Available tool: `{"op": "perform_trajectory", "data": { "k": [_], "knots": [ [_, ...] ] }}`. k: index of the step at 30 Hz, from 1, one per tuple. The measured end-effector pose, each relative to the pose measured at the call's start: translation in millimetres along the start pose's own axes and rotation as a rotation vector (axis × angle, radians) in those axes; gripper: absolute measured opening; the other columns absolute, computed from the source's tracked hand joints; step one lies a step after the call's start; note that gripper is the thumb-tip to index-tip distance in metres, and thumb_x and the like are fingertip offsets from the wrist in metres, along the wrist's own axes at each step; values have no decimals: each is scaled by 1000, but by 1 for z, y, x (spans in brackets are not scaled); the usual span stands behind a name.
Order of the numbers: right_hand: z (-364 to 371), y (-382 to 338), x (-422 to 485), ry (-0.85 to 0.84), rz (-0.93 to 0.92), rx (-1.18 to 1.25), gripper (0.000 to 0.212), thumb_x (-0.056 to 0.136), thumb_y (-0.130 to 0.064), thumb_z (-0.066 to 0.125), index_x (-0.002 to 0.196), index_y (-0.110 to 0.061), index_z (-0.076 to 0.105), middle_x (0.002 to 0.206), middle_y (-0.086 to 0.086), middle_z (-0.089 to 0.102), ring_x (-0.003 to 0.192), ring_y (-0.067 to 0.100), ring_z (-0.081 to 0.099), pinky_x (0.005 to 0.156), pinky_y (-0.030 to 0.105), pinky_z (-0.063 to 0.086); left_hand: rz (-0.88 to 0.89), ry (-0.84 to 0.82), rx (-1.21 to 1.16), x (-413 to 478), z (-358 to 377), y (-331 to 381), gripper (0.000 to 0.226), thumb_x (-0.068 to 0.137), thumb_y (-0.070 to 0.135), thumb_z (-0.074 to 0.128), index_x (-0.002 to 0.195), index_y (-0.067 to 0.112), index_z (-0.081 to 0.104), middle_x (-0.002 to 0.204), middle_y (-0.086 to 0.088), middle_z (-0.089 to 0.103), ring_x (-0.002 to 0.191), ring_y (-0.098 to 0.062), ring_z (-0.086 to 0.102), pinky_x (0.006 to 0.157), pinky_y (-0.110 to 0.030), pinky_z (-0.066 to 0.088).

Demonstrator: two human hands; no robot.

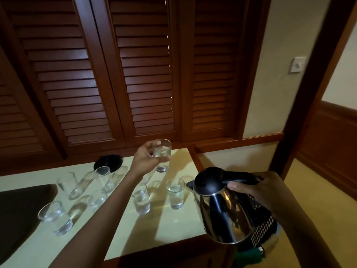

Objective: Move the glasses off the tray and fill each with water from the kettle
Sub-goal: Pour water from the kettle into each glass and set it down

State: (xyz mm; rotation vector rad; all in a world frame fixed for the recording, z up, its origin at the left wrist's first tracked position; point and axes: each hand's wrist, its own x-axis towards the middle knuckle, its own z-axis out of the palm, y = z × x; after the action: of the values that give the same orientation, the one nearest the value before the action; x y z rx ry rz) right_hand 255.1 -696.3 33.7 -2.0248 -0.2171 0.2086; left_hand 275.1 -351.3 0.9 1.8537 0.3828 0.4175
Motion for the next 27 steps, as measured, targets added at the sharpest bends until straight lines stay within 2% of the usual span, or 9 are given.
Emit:
{"op": "perform_trajectory", "data": {
  "k": [2, 4, 8, 10, 13, 17, 21, 25, 27],
  "knots": [
    [0, 0, 5, -4, -22, -39, 33, 68, -36, 87, 91, -15, 79, 75, 1, 82, 70, 19, 80, 74, 40, 65, -9, -25, 58, 20, 14, -8, 71, 62, 8, 97, 125, 21, 66, 107, 9, 73, 93, -6, 70, 78, -23, 54],
    [0, -1, 10, -18, -24, -58, 38, 64, -40, 87, 92, -16, 78, 76, -2, 82, 68, 16, 80, 75, 40, 66, -52, -38, 92, 38, 27, -20, 70, 63, 6, 96, 124, 16, 64, 110, 4, 71, 93, -9, 69, 72, -19, 51],
    [1, 2, 20, -21, 7, -24, 67, 45, -60, 81, 94, -15, 79, 80, 0, 83, 71, 14, 80, 71, 32, 64, -118, -47, 175, 63, 50, -44, 68, 58, 15, 100, 115, 19, 62, 117, -2, 71, 106, -21, 68, 84, -27, 52],
    [2, 2, 22, -26, 5, -13, 61, 48, -58, 81, 91, -15, 79, 78, -2, 82, 68, 12, 79, 65, 25, 60, -168, -42, 198, 70, 60, -53, 69, 60, 19, 100, 117, 18, 62, 115, -1, 68, 108, -21, 65, 88, -29, 51],
    [3, 2, 25, -25, 18, 25, 49, 54, -49, 84, 88, -15, 79, 79, -2, 82, 69, 12, 79, 67, 25, 57, -253, -32, 159, 77, 71, -67, 70, 60, 20, 100, 117, 17, 60, 123, -8, 70, 117, -24, 65, 98, -33, 51],
    [6, 3, 30, -26, 66, 26, 46, 54, -47, 84, 87, -16, 76, 80, -2, 82, 71, 11, 79, 72, 26, 59, -274, -5, 181, 79, 77, -79, 62, 63, 16, 98, 110, 19, 56, 125, -10, 71, 119, -25, 65, 90, -26, 47],
    [6, 3, 34, -35, 115, 45, 26, 66, -36, 88, 80, -21, 73, 66, -7, 78, 59, 3, 75, 60, 19, 51, -273, 13, 193, 80, 76, -84, 63, 61, 19, 99, 106, 24, 56, 124, -8, 69, 118, -26, 64, 89, -28, 47],
    [5, 3, 34, -42, 104, 75, 20, 69, -32, 88, 81, -22, 76, 71, -11, 80, 62, 4, 76, 60, 20, 51, -267, -19, 216, 86, 74, -87, 72, 59, 17, 100, 115, 23, 55, 128, -9, 67, 120, -27, 63, 88, -26, 45],
    [5, 3, 33, -38, 94, 72, 19, 69, -31, 88, 81, -23, 75, 69, -15, 79, 61, 0, 75, 58, 17, 49, -256, -117, 272, 88, 69, -82, 96, 61, 14, 99, 140, 17, 45, 145, -13, 57, 133, -30, 55, 101, -27, 44]
  ]
}}
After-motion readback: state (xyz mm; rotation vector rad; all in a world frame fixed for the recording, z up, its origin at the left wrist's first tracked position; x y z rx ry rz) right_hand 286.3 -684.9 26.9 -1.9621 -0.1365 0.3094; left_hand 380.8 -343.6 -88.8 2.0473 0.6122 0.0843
